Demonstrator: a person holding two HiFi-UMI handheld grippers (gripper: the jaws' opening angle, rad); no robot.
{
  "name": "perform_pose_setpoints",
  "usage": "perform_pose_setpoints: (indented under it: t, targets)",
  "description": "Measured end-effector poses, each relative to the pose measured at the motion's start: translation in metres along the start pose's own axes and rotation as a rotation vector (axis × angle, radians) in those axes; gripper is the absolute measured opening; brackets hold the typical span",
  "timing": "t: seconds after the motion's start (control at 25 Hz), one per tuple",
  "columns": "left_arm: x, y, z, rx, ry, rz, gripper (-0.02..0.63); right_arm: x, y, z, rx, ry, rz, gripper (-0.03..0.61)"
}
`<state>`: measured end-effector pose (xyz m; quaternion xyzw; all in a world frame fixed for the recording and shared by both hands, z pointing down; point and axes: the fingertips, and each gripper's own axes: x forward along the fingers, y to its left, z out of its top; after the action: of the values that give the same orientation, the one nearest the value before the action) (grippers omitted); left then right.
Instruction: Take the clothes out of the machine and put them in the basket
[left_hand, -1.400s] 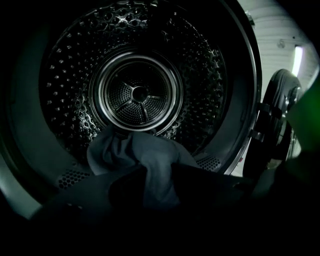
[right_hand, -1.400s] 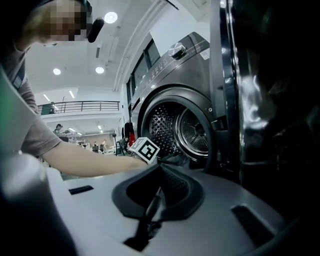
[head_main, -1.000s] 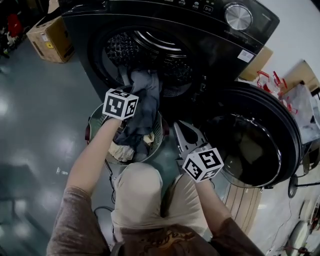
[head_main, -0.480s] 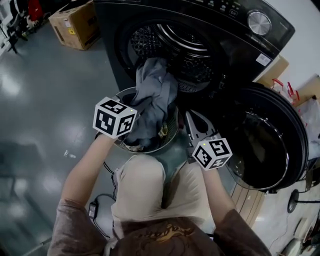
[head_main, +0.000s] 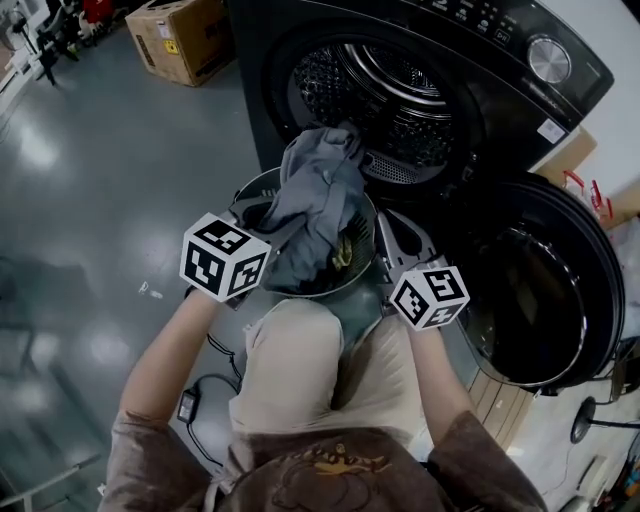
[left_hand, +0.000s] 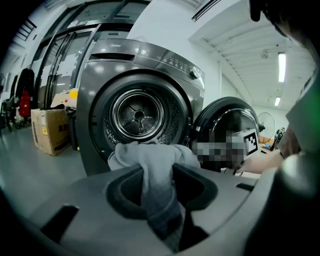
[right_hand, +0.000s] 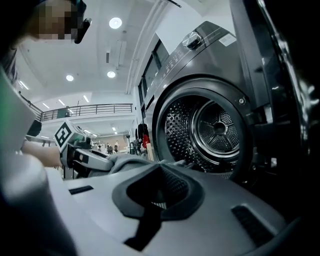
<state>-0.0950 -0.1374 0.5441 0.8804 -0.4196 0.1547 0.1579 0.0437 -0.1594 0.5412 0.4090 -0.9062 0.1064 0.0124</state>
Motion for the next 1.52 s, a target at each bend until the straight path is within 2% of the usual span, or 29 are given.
perform_pose_setpoints:
  t: [0.12,0.16,0.36,0.64,0.92,1.08,1.28,1.4,1.52]
  targets:
    - [0.005,0.008,-0.001,0.004,-0.013,0.044,0.269,-0.003,-0.001,0.000,0.002,0.000,-0.005,-0.003]
    - [0.007,0.011,0.001,-0.001,-0.023,0.050,0.282,-0.003,-0.002,0.000,0.004,-0.001,-0.008,-0.003]
    - [0.039,0.022,0.003,0.011,-0.025,0.046,0.304,-0.010,-0.007,-0.002,0.010,0.001,-0.030,-0.003]
    - [0.133,0.048,0.002,0.018,0.014,0.028,0.318,-0.020,-0.015,-0.005,0.004,0.020,-0.069,-0.003]
    - [0.216,0.085,0.004,0.014,0.045,0.094,0.336,-0.030,-0.029,-0.007,0.013,0.021,-0.137,-0.003]
    - [0.239,0.101,-0.001,0.027,0.077,0.142,0.356,-0.034,-0.030,-0.012,0.011,0.034,-0.146,-0.003]
    - [0.257,0.106,-0.011,0.044,0.118,0.161,0.350,-0.040,-0.036,-0.013,0.006,0.043,-0.166,-0.003]
    - [0.257,0.110,-0.014,0.062,0.132,0.192,0.275,-0.041,-0.038,-0.014,0.008,0.044,-0.171,-0.003]
    - [0.256,0.109,-0.016,0.026,0.134,0.186,0.183,-0.041,-0.038,-0.015,0.010,0.045,-0.171,-0.003]
